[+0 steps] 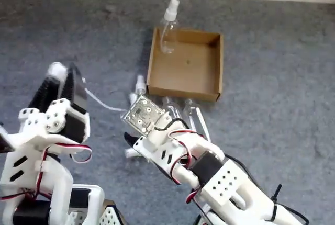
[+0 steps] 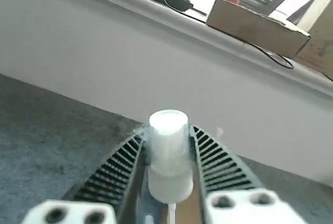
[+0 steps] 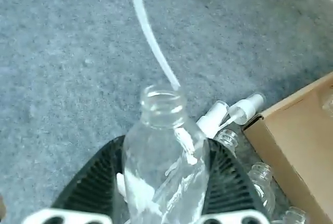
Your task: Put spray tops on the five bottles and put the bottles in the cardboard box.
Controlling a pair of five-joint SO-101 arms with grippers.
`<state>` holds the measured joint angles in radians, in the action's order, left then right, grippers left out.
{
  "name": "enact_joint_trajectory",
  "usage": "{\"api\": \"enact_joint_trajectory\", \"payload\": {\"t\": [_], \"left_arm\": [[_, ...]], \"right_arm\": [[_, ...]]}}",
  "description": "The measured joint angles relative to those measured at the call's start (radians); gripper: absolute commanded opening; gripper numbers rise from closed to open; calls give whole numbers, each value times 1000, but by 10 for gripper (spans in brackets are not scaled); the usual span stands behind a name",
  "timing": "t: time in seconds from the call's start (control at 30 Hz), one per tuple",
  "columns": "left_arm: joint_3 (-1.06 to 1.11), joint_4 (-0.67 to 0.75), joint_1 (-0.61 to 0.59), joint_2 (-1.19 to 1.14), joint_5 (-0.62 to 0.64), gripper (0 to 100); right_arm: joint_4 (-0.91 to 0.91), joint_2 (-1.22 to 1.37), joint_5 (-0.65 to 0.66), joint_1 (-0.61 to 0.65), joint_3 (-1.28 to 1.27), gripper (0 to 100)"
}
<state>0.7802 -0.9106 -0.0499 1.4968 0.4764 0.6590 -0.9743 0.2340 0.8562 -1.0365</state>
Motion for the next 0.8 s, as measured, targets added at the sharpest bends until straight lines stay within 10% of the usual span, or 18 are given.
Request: {"api": "enact_joint_trajectory", "payload": {"t": [0.8], "left_arm": [[-2, 0, 37, 0, -49, 4]], "right_arm": [[0, -3, -2, 2, -2, 4]]}}
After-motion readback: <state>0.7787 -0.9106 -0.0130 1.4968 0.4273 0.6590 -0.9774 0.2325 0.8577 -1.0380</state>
